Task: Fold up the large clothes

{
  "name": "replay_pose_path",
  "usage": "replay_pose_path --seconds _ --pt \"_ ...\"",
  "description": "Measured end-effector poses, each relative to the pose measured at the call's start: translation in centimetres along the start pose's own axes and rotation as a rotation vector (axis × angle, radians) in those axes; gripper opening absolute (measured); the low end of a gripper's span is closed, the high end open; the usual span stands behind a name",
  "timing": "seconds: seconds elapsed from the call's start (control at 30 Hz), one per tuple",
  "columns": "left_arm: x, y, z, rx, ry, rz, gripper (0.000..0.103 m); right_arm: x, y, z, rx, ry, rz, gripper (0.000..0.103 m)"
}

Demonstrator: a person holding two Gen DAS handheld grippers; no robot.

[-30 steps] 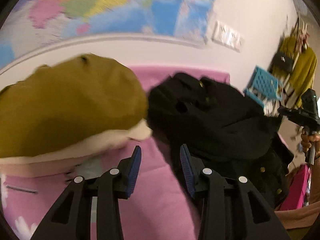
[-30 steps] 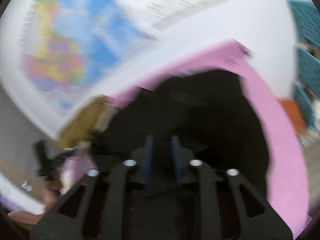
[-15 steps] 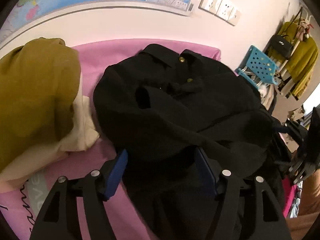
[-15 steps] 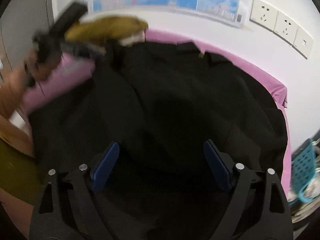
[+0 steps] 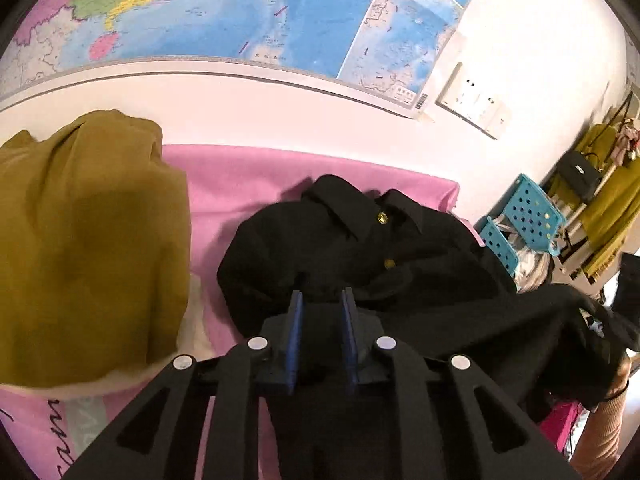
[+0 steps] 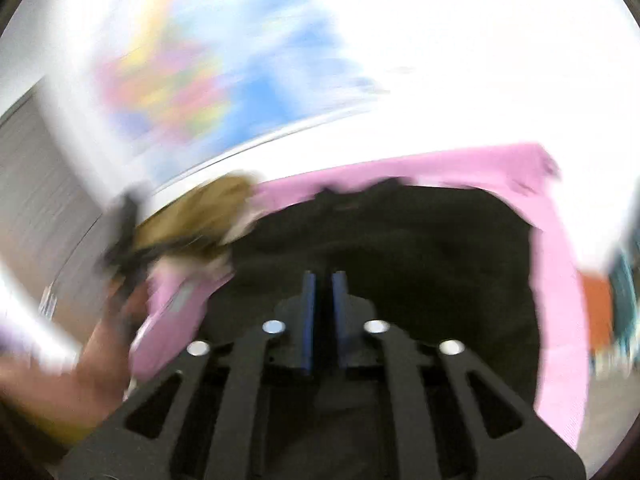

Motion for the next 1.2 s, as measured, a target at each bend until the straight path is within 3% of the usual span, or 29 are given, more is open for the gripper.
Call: replay_pose_path --seconds 0.03,0.07,0.1,0.2,0.27,0.33,0.43,0.53,0.6,0.67,0.73,0.77,0.87,0.97,1.07,1.13,1.2 --pt "-0.1 -0.2 0.4 -0.017 0.003 0.006 0.026 0.1 -1.9 1.1 0.058 0.032 0.027 0.021" --pt "0.1 -0.2 0.8 -0.037 0.005 0.011 0.028 0.4 -3.8 2.0 0.100 0.053 0.067 0.050" --pt "0.4 -0.2 1.0 -0.063 -0.001 0.025 0.029 0.8 -4.9 2.2 0.106 0.050 0.118 0.060" --pt "1.6 -0.2 0.9 -0.067 -0.005 0.081 0.038 3.0 -6.3 1.9 0.018 0.035 0.193 0.063" --pt "2.6 0.1 0.5 -0.066 -0.007 0.143 0.045 4.0 -6.4 0.6 0.023 0.010 0.183 0.076" --pt "3.9 -0.5 0.6 -0.074 0.000 0.238 0.049 5.5 -6.5 -1.0 -0.004 -0.016 0.171 0.081" --pt "5.0 -1.0 1.8 -0.128 0.030 0.318 0.049 6.9 -6.2 -1.5 0.030 0.002 0.124 0.091" --pt "5.1 -1.1 4.2 -0.182 0.052 0.344 0.049 7.7 -6.1 1.2 0.113 0.085 0.076 0.091" --pt "4.8 -1.1 5.7 -0.252 0.042 0.365 0.048 7.9 -6.1 2.5 0.139 0.114 0.056 0.082" --pt "4.4 -0.9 6.6 -0.295 0.043 0.357 0.031 7.9 -5.7 3.0 0.090 0.125 0.052 0.021" --pt "3.3 -0.3 7.0 -0.331 0.044 0.307 0.016 6.7 -5.0 2.2 0.059 0.069 0.039 0.021" --pt "2.6 0.0 6.9 -0.311 0.042 0.270 0.011 6.1 -4.7 1.8 0.061 0.047 0.026 0.021" --pt "0.3 1.4 6.2 -0.241 0.021 0.122 0.006 2.6 -3.8 -0.4 0.051 -0.059 -0.011 0.020" --pt "-0.9 1.9 6.0 -0.222 0.007 0.071 0.006 -0.9 -3.4 -1.3 0.060 -0.149 -0.041 0.020" --pt "-1.0 2.2 6.4 -0.255 0.003 0.050 0.008 -2.1 -5.0 1.6 0.072 -0.098 -0.015 0.030" --pt "-0.6 2.8 7.2 -0.299 0.028 0.056 0.022 -1.0 -7.8 5.0 0.166 0.025 0.060 0.041" --pt "-0.3 2.9 7.4 -0.310 0.033 0.078 0.025 0.3 -9.5 6.9 0.191 0.087 0.111 0.048"
Point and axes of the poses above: each gripper's, at about its wrist camera, not at the fingertips, and z roughly the way its jaws point, y to its left, x to its underside, the point moved 6 cm from there along z, roughly the way its jaws point, and after that the axes turned 6 degrees about -z, right-handed, at the moved point
